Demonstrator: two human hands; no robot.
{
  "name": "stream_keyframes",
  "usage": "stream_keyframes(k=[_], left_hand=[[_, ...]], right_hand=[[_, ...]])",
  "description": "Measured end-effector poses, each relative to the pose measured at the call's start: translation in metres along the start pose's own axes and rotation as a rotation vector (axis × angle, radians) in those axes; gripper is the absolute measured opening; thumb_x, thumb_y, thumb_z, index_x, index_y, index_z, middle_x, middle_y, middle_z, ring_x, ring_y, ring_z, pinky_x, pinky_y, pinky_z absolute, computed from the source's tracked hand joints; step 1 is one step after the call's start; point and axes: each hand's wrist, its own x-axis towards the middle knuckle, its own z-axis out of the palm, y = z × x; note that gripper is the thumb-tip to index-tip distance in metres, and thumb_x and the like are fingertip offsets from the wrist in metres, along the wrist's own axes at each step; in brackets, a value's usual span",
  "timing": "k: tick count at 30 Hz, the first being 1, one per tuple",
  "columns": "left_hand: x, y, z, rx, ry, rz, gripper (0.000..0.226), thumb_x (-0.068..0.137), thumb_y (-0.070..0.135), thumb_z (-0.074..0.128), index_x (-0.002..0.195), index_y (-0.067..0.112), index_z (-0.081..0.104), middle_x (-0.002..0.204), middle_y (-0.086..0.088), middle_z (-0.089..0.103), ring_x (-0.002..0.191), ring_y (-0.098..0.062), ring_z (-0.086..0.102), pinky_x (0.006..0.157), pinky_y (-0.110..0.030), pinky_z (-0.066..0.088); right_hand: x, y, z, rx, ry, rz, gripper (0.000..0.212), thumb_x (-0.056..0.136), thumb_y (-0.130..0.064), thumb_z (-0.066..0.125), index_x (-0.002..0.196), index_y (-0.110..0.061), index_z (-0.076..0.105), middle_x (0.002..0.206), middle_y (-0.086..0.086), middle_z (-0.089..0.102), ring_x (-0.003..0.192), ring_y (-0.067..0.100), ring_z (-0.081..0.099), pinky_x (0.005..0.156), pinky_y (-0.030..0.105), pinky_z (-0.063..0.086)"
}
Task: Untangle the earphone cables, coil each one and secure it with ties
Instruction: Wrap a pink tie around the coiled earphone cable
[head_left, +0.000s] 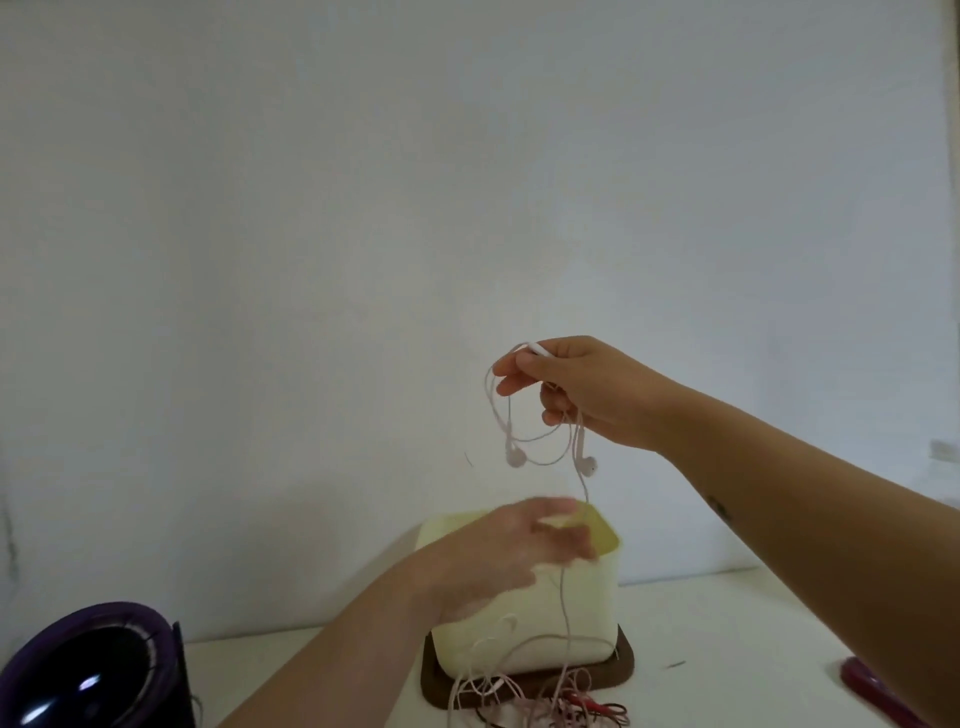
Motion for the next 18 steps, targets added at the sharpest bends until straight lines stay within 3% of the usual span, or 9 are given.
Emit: stream_keyframes(k=[2, 5, 7, 10, 14, 18], left_hand=[[-0.003, -0.001, 0.005, 0.000, -0.008, -0.004, 0.017, 0.096, 0.027, 0.051, 0.109, 0.021, 0.060, 0.072, 0.011, 0.061, 0.084, -0.008, 0.065, 0.099, -0.035, 0.046], [-0.001, 0.000, -0.008, -0.162, 0.354, 0.048, 0.024, 0.100, 0.021, 0.041, 0.093, 0.012, 0.062, 0.050, 0.010, 0.038, 0.045, -0.004, 0.042, 0.067, -0.027, 0.055], [-0.003, 0.007, -0.027, -0.315, 0.558, 0.128, 0.027, 0.102, 0.019, 0.036, 0.091, 0.011, 0.060, 0.046, 0.012, 0.032, 0.039, -0.003, 0.031, 0.049, -0.021, 0.042], [-0.012, 0.024, -0.051, -0.456, 0.619, 0.216, 0.027, 0.102, 0.017, 0.037, 0.089, 0.012, 0.061, 0.047, 0.010, 0.030, 0.038, -0.004, 0.028, 0.051, -0.022, 0.034], [-0.021, 0.041, -0.066, -0.521, 0.582, 0.285, 0.023, 0.099, 0.021, 0.044, 0.091, 0.013, 0.064, 0.050, 0.009, 0.030, 0.038, -0.004, 0.028, 0.057, -0.022, 0.035], [-0.027, 0.046, -0.078, -0.707, 0.601, 0.345, 0.016, 0.095, 0.023, 0.051, 0.090, 0.015, 0.065, 0.051, 0.009, 0.033, 0.040, -0.003, 0.029, 0.062, -0.020, 0.038]], right_hand=[[0.001, 0.005, 0.001, 0.016, 0.072, 0.017, 0.026, 0.099, -0.020, 0.045, 0.105, -0.007, 0.067, 0.101, 0.002, 0.068, 0.055, 0.010, 0.037, 0.058, 0.021, 0.044], [0.000, 0.014, -0.005, -0.111, 0.181, 0.056, 0.027, 0.099, -0.020, 0.045, 0.103, -0.003, 0.066, 0.098, 0.003, 0.064, 0.060, 0.012, 0.050, 0.061, 0.024, 0.051], [-0.002, 0.019, -0.010, -0.395, 0.193, 0.113, 0.032, 0.099, -0.025, 0.041, 0.096, -0.006, 0.066, 0.083, 0.000, 0.059, 0.066, 0.012, 0.053, 0.064, 0.026, 0.051], [-0.006, 0.027, -0.016, -0.566, 0.127, 0.233, 0.038, 0.100, -0.032, 0.038, 0.092, -0.011, 0.069, 0.070, -0.006, 0.043, 0.068, 0.009, 0.045, 0.065, 0.026, 0.047], [-0.006, 0.033, -0.022, -0.313, 0.204, 0.257, 0.036, 0.098, -0.031, 0.043, 0.077, -0.014, 0.068, 0.088, -0.002, 0.052, 0.079, 0.013, 0.049, 0.074, 0.027, 0.048], [-0.002, 0.036, -0.022, 0.241, 0.269, 0.255, 0.021, 0.097, -0.024, 0.047, 0.081, -0.015, 0.058, 0.093, 0.003, 0.065, 0.091, 0.020, 0.056, 0.091, 0.038, 0.046]])
